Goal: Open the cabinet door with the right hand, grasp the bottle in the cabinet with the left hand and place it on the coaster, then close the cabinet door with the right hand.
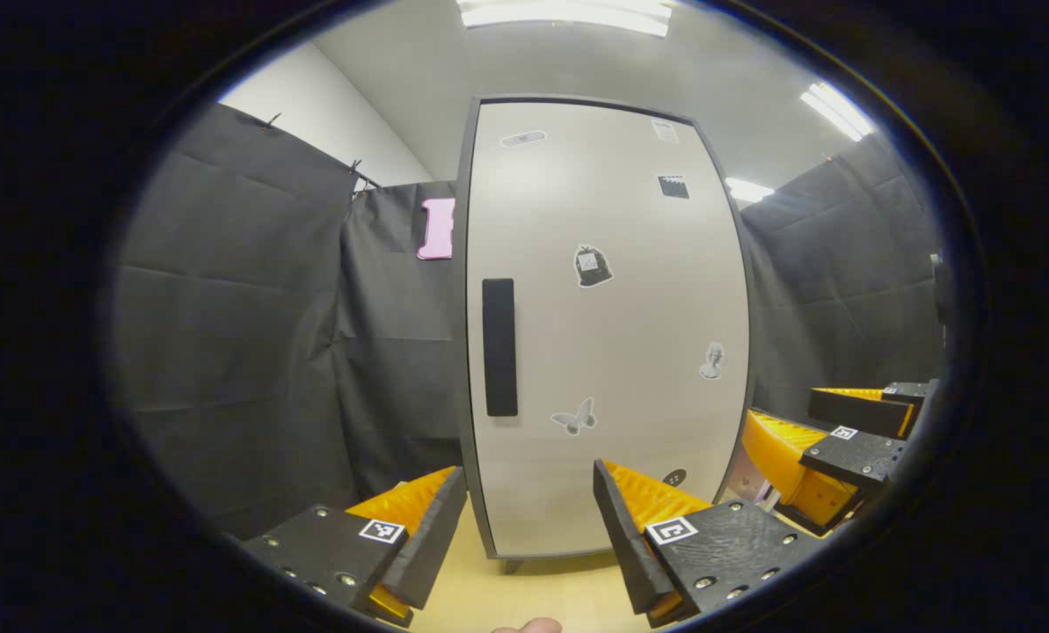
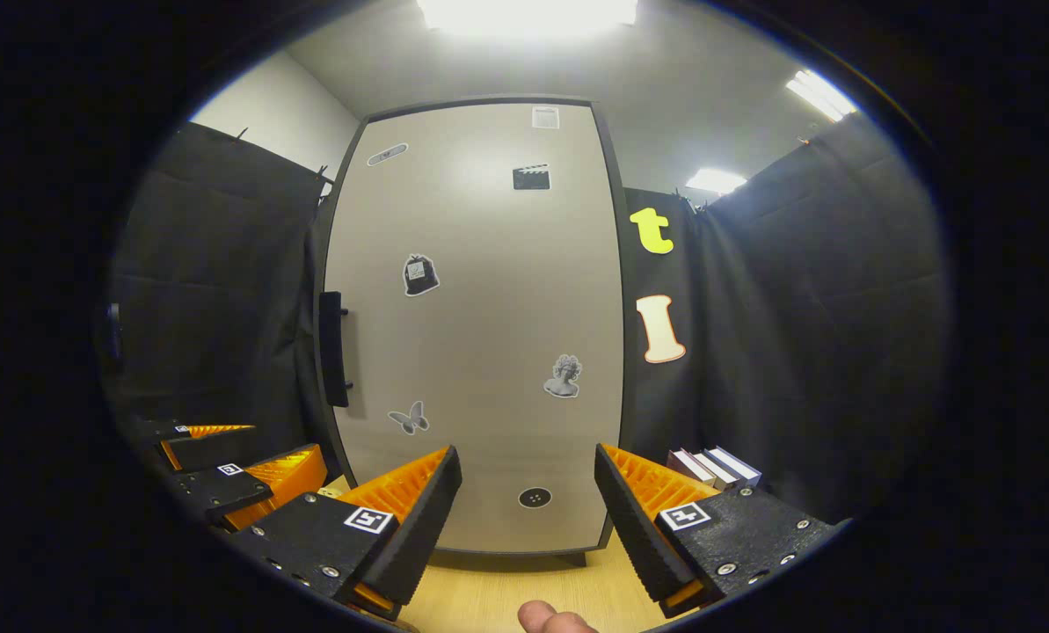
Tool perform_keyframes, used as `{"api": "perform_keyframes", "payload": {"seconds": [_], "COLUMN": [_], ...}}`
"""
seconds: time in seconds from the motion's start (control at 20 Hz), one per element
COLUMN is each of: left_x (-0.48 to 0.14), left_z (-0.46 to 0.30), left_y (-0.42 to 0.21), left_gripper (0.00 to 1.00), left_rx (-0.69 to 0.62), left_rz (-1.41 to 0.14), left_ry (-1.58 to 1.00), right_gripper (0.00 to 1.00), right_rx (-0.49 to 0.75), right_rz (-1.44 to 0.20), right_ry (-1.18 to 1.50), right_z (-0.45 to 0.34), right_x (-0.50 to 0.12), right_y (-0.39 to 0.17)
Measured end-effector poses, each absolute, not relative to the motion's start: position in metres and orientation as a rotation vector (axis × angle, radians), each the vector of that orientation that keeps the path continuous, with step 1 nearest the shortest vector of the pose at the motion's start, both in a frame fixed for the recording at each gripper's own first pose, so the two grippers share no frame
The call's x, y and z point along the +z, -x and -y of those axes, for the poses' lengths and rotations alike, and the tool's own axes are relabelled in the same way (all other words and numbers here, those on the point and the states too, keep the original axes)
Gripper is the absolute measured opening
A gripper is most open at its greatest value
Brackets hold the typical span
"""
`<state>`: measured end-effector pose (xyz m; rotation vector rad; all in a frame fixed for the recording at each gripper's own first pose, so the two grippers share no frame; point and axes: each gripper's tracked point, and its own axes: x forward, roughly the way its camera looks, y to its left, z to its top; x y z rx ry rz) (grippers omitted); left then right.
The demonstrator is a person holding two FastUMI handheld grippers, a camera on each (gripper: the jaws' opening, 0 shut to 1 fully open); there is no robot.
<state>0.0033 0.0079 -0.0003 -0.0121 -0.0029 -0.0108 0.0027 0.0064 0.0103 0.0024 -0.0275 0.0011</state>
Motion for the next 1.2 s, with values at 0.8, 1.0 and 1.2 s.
{"api": "perform_keyframes", "payload": {"seconds": [0.8, 1.0, 1.2], "left_x": [0.007, 0.006, 0.003], "left_z": [-0.018, -0.025, -0.028], "left_y": [-0.002, 0.001, 0.004], "left_gripper": [0.84, 0.83, 0.83], "left_rx": [-0.015, -0.002, -0.007], "left_rz": [0.023, 0.027, 0.022], "left_ry": [0.037, 0.031, -0.005], "right_gripper": [0.94, 0.94, 0.94], "right_rx": [0.002, 0.016, 0.040], "right_rz": [0.021, 0.024, 0.029], "right_ry": [-0.001, 0.000, -0.001], "right_z": [-0.007, -0.012, -0.022], "right_x": [0.015, 0.017, 0.022], "right_y": [-0.012, -0.019, -0.026]}}
